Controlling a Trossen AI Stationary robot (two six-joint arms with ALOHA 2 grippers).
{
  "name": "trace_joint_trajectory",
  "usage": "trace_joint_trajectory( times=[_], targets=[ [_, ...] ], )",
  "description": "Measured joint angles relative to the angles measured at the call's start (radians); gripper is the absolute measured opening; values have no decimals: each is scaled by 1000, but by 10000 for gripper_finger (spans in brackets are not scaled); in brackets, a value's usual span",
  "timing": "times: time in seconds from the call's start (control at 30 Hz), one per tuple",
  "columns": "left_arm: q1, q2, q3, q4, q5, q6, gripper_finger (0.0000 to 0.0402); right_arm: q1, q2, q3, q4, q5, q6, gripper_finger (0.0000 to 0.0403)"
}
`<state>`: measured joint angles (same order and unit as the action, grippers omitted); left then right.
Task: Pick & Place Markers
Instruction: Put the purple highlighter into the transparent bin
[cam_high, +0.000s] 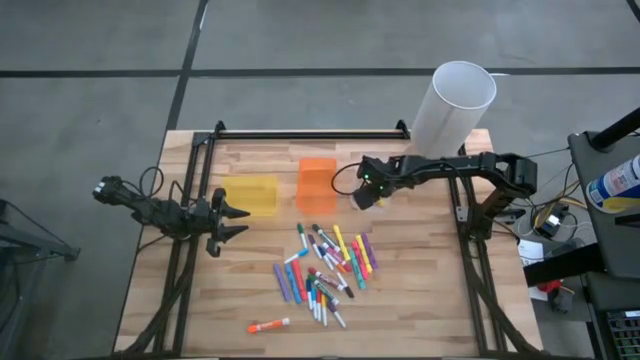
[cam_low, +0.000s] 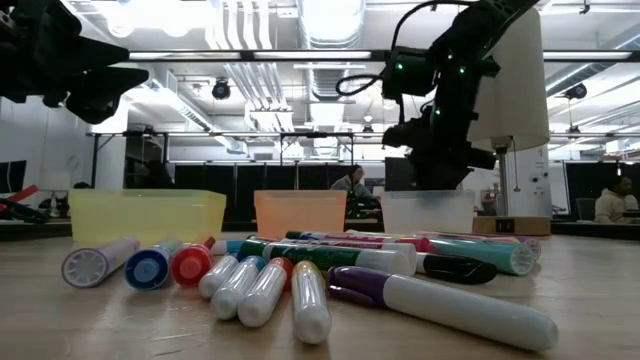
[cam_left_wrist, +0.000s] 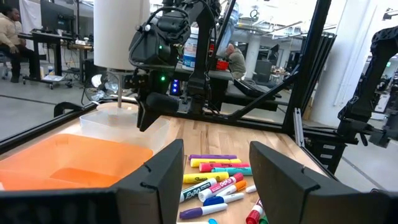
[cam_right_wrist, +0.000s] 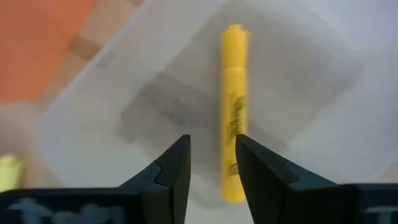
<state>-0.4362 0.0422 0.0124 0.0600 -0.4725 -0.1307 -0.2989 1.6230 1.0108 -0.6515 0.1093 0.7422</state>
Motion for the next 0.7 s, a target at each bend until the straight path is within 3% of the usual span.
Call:
trace_joint_trajectory(
  times=[0.23,0.47,0.7],
  targets=[
    [0,0,0,0,0,0,179,88,-18,74,-9,-140,24,136],
    [0,0,0,0,0,0,179,236,-18,166,-79,-148,156,122],
    [0,0,0,0,0,0,179,394,-18,142,-79,-150,346,109]
  ],
)
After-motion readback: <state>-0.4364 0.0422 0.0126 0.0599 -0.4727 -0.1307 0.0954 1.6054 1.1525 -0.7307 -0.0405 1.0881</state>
